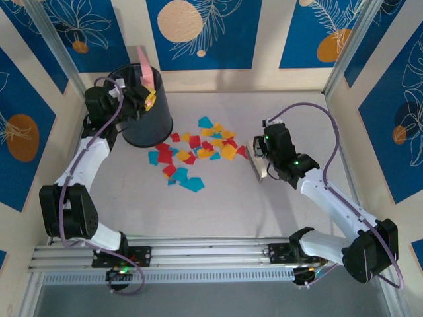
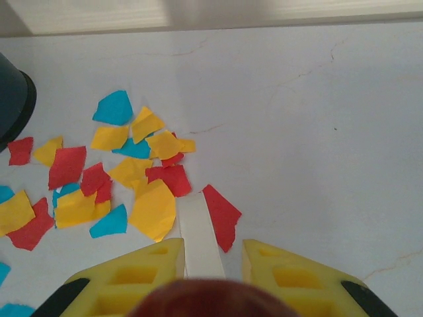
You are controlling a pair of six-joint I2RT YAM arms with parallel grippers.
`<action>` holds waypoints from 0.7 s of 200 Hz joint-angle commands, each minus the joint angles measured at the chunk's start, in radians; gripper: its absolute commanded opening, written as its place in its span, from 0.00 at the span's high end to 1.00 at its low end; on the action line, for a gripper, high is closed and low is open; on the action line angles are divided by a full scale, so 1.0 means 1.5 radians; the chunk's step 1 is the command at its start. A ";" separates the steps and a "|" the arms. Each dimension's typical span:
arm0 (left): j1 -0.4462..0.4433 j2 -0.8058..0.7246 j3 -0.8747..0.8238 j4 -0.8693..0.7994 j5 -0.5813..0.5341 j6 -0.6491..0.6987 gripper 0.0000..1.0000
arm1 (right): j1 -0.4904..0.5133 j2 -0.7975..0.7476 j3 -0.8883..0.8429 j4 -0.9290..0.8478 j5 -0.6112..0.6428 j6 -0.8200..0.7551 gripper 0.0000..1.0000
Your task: Sweep away the paper scraps from the table
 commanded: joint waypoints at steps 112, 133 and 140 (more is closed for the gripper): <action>-0.024 -0.089 0.156 -0.567 -0.049 0.633 1.00 | 0.008 0.109 0.100 0.104 -0.046 0.132 1.00; -0.034 -0.103 0.145 -0.603 -0.076 0.695 1.00 | 0.010 0.153 0.135 0.101 -0.010 0.170 1.00; -0.036 -0.109 0.139 -0.610 -0.087 0.705 1.00 | 0.011 0.169 0.143 0.102 0.006 0.186 1.00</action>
